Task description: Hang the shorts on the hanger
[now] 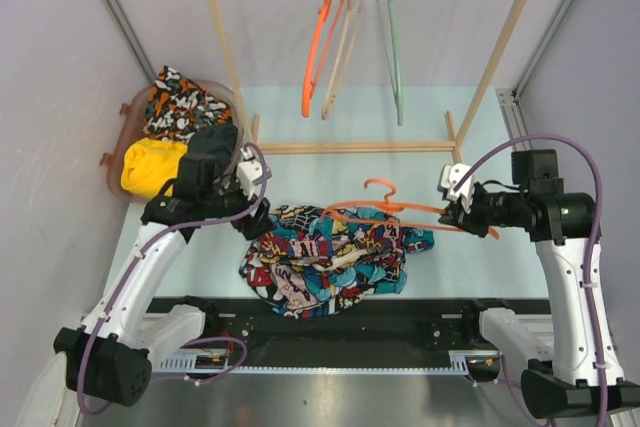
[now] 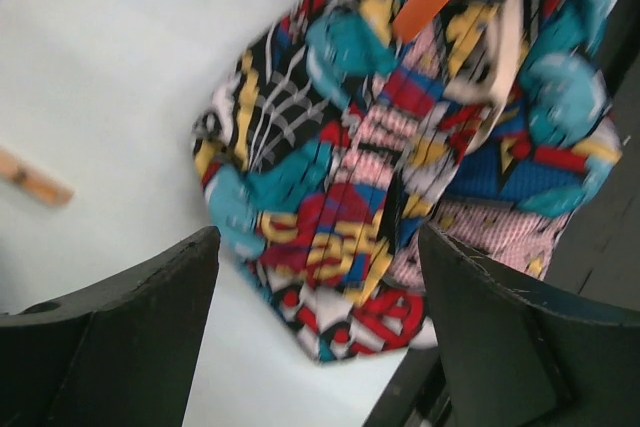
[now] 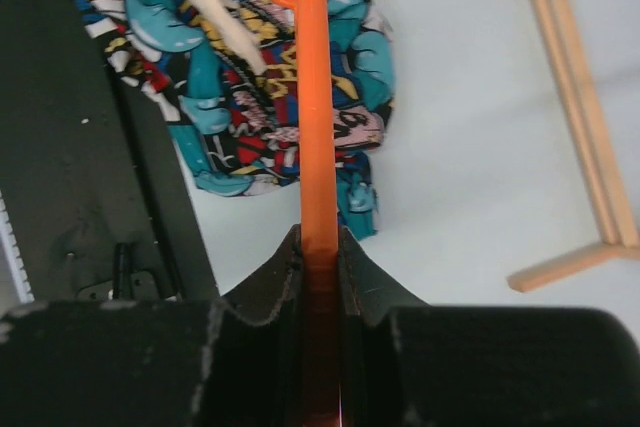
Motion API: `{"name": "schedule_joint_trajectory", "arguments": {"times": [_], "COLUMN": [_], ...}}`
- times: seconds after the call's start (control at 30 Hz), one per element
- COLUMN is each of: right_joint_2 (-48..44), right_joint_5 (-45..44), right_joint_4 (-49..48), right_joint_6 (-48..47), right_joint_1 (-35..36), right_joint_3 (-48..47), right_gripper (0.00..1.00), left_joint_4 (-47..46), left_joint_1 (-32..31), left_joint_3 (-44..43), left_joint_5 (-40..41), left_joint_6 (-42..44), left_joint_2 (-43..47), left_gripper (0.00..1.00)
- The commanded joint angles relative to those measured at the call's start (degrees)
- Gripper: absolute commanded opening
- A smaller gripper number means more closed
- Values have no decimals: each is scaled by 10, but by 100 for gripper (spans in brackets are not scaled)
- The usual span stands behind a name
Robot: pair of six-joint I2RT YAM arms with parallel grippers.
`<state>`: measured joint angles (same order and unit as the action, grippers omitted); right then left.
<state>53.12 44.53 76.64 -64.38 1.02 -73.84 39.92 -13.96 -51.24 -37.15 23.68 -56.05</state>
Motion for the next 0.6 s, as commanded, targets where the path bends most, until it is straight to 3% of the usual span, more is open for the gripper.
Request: {"name": "schedule_joint_trajectory", "arguments": {"times": [0.0, 0.2, 0.5, 0.57], "right_joint_2": [-13, -31, -28, -29], "right_joint_5": [20, 39, 42, 30], "right_joint_4": [102, 90, -12, -35], "right_joint_6": [-17, -10, 119, 142], "right_joint_1": [43, 82, 173, 191], "right_joint_3": [32, 54, 77, 91], "right_gripper": [0, 0, 0, 0], "left_joint_4": [141, 176, 41, 1], "left_joint_1": [52, 54, 19, -18], "left_joint_3": [-5, 60, 125, 158], "left_joint_5": [-28, -28, 8, 28], "left_joint_6": [180, 317, 283, 275], "left_joint_2": [5, 64, 45, 45], "left_gripper": [84, 84, 85, 84]}}
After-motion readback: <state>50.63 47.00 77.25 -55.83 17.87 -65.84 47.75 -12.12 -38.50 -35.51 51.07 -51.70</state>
